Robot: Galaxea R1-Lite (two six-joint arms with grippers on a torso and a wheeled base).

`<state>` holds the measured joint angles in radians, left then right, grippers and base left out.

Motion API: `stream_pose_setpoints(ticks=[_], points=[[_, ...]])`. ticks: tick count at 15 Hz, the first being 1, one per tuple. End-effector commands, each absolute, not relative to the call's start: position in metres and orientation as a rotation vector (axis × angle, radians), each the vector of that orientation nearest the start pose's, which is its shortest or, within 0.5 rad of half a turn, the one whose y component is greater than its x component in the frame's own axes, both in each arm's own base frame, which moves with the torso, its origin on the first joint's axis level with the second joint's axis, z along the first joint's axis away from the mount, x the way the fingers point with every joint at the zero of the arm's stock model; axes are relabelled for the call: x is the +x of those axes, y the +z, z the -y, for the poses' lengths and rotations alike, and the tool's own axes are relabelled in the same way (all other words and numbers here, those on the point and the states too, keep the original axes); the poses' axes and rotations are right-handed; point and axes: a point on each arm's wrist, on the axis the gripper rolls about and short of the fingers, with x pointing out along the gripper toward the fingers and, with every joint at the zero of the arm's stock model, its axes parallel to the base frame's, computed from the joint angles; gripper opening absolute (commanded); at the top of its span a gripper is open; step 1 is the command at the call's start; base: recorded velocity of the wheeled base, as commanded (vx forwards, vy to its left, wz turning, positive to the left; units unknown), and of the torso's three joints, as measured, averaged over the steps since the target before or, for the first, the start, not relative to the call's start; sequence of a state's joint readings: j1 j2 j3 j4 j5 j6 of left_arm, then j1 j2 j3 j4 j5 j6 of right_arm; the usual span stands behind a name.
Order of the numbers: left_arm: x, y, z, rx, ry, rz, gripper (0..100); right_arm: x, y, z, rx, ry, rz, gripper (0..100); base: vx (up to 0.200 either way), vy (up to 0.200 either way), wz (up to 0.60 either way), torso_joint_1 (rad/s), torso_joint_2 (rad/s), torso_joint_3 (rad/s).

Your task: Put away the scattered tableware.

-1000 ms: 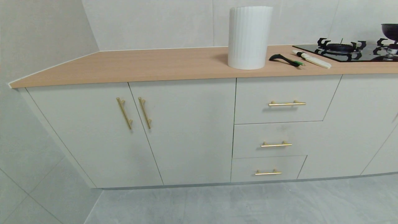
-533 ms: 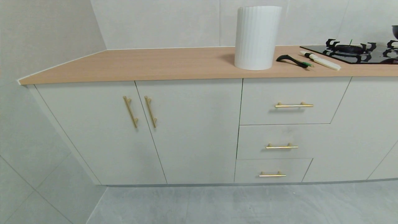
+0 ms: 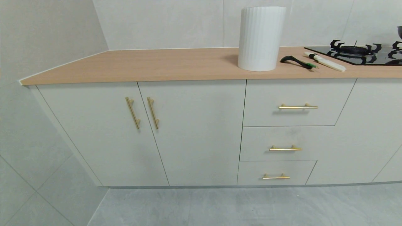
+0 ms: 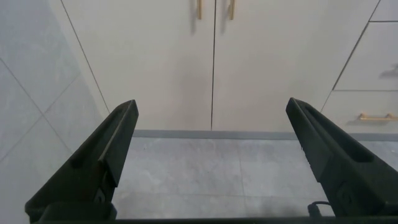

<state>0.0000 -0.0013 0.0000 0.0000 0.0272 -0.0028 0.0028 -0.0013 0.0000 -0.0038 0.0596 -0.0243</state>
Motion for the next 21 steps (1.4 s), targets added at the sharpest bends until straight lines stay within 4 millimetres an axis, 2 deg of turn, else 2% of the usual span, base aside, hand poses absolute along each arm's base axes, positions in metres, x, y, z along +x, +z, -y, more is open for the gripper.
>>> stream_pose_setpoints(ticks=[1,3,9,13,21], points=[[-0.0228,0.0755,-0.0006,-0.003,0.028,0.000,100,-0.0228,0.0760,-0.0013,-0.025,0.063,0.005,100,0.200,0.000,0.00,-0.002,0.00,0.007],[-0.0228,0.0755,-0.0006,-0.003,0.028,0.000,100,-0.0228,0.0760,-0.0013,-0.025,0.063,0.005,100,0.200,0.000,0.00,0.007,0.01,0.002],[-0.0228,0.0755,-0.0006,0.002,0.028,0.000,100,-0.0228,0.0760,-0.0013,-0.025,0.063,0.005,100,0.000,0.000,0.00,0.000,0.00,0.000],[-0.0228,0.0755,-0.0006,0.000,0.028,0.000,100,-0.0228,0.0760,-0.0013,-0.026,0.063,0.005,100,0.000,-0.200,0.00,0.007,0.00,0.004],[-0.0228,0.0755,-0.0006,-0.003,0.028,0.000,100,-0.0228,0.0760,-0.0013,-0.025,0.063,0.005,100,0.000,0.000,0.00,0.000,0.00,0.000]])
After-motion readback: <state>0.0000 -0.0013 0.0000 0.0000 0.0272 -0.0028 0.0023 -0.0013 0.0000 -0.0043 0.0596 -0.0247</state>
